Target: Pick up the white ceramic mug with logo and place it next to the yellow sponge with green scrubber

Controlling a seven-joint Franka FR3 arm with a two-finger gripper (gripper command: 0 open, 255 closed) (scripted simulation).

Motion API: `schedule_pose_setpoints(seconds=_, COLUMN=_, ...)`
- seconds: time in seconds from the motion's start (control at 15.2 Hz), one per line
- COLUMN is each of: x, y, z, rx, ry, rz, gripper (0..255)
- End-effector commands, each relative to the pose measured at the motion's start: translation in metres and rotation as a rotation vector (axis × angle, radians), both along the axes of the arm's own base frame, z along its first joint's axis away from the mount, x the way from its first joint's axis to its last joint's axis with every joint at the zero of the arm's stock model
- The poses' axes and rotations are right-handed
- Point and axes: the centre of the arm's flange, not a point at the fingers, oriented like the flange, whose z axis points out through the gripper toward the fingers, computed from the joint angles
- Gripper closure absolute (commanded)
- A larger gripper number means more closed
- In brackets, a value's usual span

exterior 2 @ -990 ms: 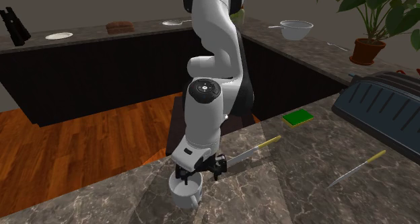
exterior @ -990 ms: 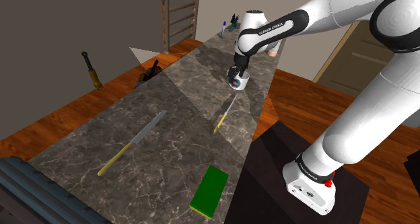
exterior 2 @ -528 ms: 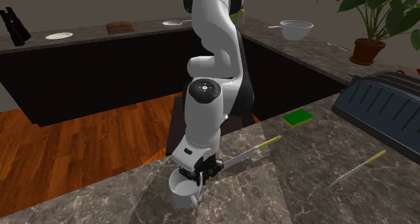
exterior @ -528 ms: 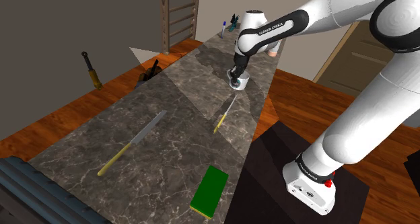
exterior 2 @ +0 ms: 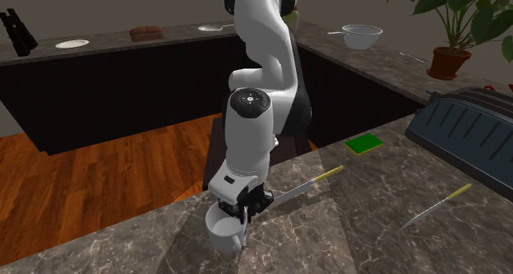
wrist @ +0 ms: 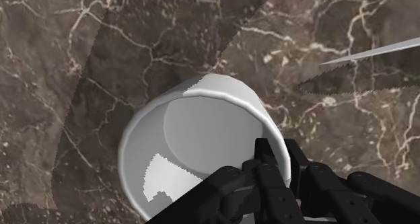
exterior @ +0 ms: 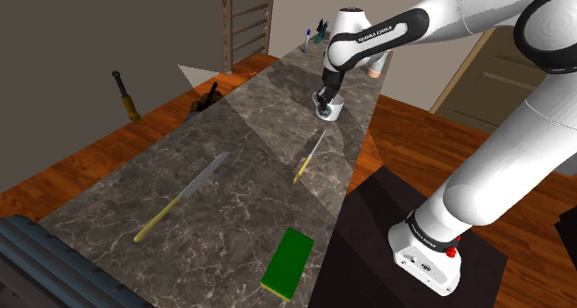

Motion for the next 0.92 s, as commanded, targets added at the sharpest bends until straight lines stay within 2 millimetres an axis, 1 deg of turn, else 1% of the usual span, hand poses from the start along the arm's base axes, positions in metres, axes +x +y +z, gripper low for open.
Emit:
schedule_pose_setpoints(seconds=0.0, x=-0.001, y=0.000, z=0.010, rx=0.000, ry=0.000, rz=0.000, gripper=255)
schedule_pose_setpoints(seconds=0.86, x=-0.001, y=0.000, z=0.079, rx=0.000, ry=0.000, rz=0.000, gripper=255)
